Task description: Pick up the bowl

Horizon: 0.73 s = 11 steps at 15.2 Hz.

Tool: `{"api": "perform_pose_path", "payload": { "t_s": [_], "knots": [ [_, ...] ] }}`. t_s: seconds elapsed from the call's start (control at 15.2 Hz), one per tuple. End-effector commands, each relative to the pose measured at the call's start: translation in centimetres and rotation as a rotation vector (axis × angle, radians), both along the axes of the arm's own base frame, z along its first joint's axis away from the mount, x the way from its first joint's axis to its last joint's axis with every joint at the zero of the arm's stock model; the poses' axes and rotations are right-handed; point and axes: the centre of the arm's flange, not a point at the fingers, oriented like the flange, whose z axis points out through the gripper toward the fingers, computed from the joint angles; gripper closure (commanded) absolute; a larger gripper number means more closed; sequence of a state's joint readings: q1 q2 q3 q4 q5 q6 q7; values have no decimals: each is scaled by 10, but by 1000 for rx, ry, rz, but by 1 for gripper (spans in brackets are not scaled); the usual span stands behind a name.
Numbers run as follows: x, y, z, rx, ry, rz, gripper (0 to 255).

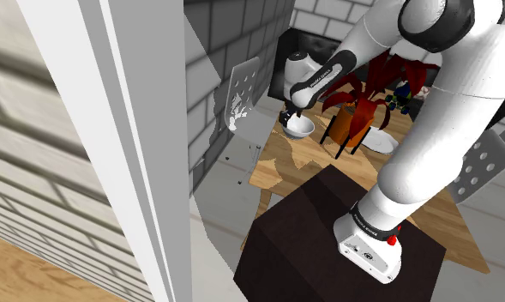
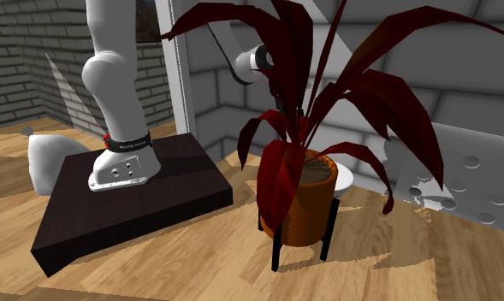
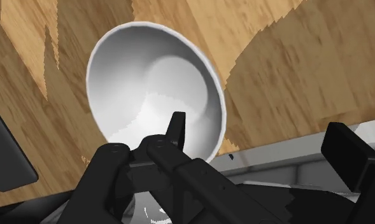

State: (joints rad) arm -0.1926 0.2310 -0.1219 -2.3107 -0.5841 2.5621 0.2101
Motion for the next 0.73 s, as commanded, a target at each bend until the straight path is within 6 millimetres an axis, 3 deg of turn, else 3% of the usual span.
{"api": "perform_pose_path", "payload": {
  "t_s": [0.0, 0.33, 0.66],
  "knots": [
    [12, -12, -20, -21, 0, -2, 0],
    [41, -43, -68, -72, -1, -9, 0],
    [42, -44, -91, -74, -1, -9, 0]
  ]
}}
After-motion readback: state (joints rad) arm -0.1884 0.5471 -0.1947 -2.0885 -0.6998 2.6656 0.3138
